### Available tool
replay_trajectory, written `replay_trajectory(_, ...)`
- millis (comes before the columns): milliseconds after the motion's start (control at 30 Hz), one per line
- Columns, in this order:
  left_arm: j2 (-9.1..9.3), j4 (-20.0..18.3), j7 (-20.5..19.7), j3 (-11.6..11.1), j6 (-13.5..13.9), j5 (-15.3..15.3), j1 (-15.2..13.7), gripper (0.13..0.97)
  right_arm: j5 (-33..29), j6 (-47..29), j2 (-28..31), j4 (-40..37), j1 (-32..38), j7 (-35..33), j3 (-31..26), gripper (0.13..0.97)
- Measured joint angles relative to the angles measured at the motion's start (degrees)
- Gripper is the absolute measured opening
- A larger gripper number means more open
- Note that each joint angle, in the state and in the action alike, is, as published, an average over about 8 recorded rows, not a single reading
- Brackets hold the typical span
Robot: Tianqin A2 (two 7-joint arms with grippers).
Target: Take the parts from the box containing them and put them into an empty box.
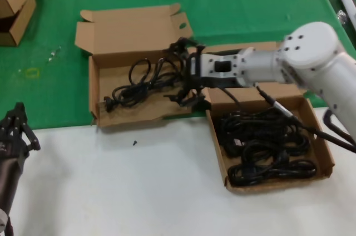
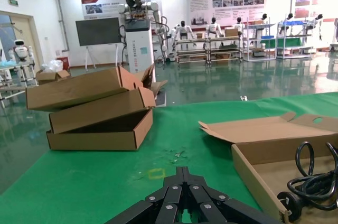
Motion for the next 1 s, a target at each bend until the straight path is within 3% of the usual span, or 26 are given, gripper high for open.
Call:
replay_trajectory(233, 0.0, 0.0, 0.0, 0.0, 0.0, 0.0, 0.0, 0.142, -1.75, 0.71, 5.31, 10.14, -5.1, 5.71, 3.12, 0.796)
replay_trajectory(367, 0.0, 0.0, 0.0, 0.0, 0.0, 0.0, 0.0, 0.142, -2.09, 0.97, 6.41, 12.47, -6.26, 6.89, 3.87, 0.796)
replay_trajectory(633, 0.0, 0.0, 0.0, 0.0, 0.0, 0.0, 0.0, 0.161, -1.98, 1.48, 6.51, 13.24, -7.04, 7.27, 4.34, 0.916)
replay_trajectory(767, 0.0, 0.0, 0.0, 0.0, 0.0, 0.0, 0.0, 0.173, -1.56, 2.75, 6.38, 14.52, -8.74, 7.93, 5.32, 0.934)
replay_trajectory(1000, 0.0, 0.0, 0.0, 0.0, 0.0, 0.0, 0.0, 0.261, -0.43, 6.15, 6.03, 17.92, -13.28, 9.72, 7.93, 0.965)
